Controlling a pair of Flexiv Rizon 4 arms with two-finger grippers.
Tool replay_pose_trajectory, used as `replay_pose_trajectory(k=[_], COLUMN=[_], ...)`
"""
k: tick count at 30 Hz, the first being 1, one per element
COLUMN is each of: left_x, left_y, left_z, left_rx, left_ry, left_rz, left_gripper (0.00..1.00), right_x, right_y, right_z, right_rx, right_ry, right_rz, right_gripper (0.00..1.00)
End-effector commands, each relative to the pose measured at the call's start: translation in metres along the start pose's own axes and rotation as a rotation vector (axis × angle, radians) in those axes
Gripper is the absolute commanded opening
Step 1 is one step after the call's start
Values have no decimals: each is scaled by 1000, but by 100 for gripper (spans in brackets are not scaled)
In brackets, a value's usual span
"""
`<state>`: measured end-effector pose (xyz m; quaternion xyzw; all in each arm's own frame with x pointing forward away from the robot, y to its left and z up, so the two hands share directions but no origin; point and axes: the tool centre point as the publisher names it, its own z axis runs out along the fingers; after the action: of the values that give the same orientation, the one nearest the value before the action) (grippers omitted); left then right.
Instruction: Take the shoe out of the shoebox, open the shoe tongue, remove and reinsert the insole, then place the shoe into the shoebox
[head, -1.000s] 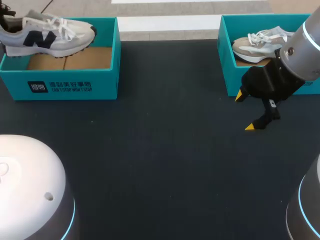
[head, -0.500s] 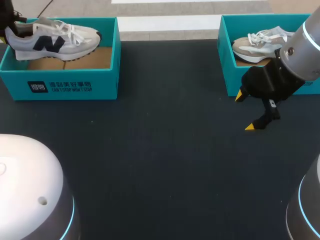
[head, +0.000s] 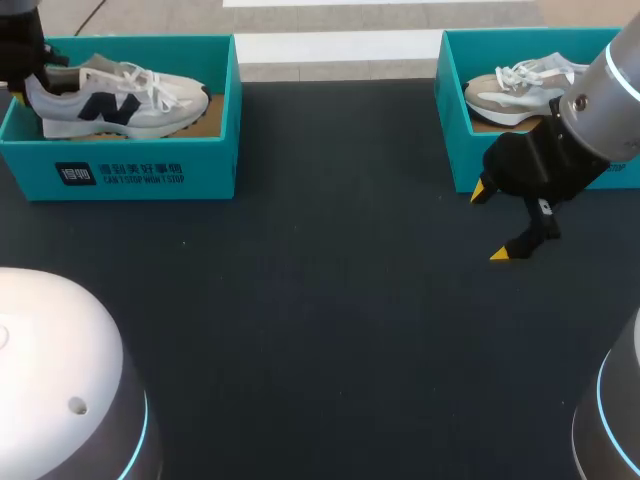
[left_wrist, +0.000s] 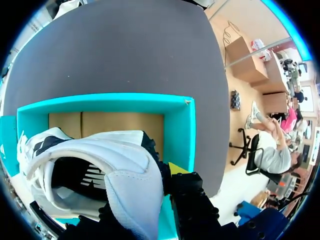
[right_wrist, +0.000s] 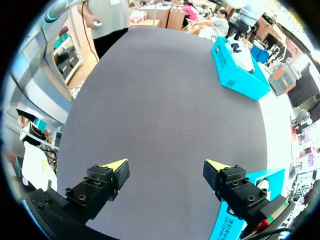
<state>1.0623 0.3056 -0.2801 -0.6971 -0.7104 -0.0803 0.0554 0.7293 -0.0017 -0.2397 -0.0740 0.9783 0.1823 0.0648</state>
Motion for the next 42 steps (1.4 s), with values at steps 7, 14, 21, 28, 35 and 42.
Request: replay_pose_trajectory(k=[7, 14, 21, 28, 35, 42], left_x=[1, 2, 1, -1, -4, -7], left_y=[-9, -19, -25, -35, -36, -37], left_z=[18, 34, 49, 66, 79, 91], left_rx=[29, 47, 46, 68, 85, 93], left_ry=[2, 11, 20, 22, 23, 29], left_rz=[-7, -20, -21, -15, -13, 5], left_gripper=[0, 0, 0, 0, 0, 0], right_x=[0, 0, 0, 0, 0, 0], right_y=[1, 1, 1, 1, 1, 1], right_z=[1, 1, 1, 1, 1, 1], right_rx=[4, 4, 4, 4, 4, 4], right_ry=[-1, -1, -1, -1, -1, -1], right_rz=[1, 1, 1, 1, 1, 1], right_gripper=[100, 100, 100, 100, 100, 100])
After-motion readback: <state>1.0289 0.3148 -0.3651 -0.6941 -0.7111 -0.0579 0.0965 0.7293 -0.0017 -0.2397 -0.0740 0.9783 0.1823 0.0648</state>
